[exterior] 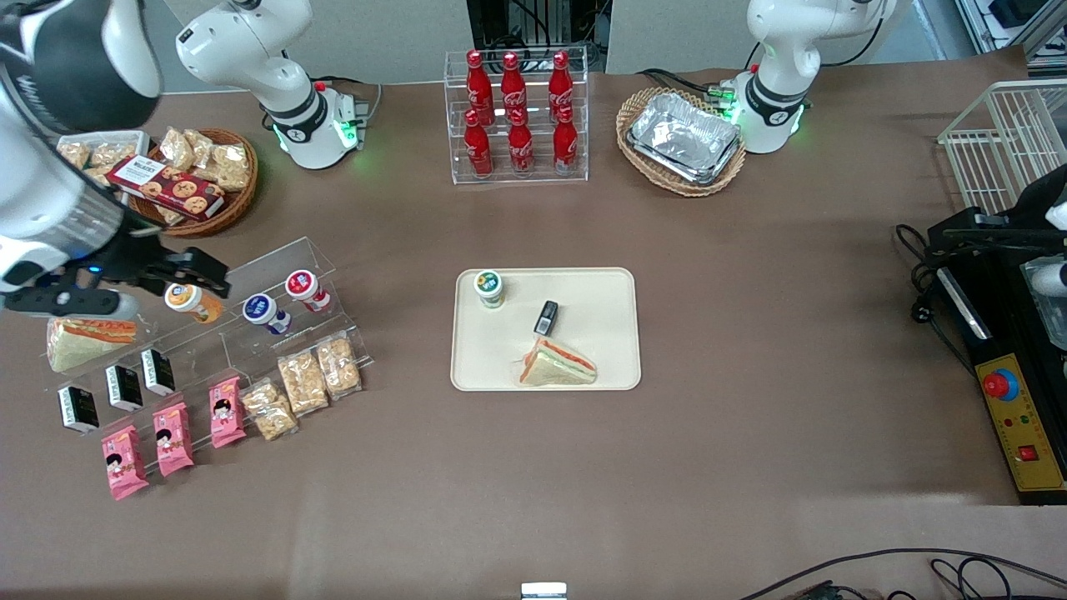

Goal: Place green gum on tray

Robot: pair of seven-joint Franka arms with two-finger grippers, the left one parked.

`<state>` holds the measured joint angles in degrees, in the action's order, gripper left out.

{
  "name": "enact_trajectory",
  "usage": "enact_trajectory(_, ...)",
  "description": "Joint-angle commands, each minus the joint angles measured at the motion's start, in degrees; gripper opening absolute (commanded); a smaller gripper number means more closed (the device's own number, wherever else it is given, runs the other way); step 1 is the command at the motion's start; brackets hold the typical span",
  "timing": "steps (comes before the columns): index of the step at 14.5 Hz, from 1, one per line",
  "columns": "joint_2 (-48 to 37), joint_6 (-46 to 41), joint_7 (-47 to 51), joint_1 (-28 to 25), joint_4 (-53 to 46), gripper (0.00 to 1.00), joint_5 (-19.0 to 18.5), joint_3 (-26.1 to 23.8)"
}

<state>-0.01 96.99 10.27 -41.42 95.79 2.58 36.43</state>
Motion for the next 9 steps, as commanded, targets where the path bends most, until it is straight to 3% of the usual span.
enact_trajectory(1,1.5,-3.21,-5.26,-0.06,-3.59,1.0,-0.65,2.58)
enact_trajectory(9,1.42,-5.66,-11.94,-0.06,-5.17,1.0,-0.65,7.78)
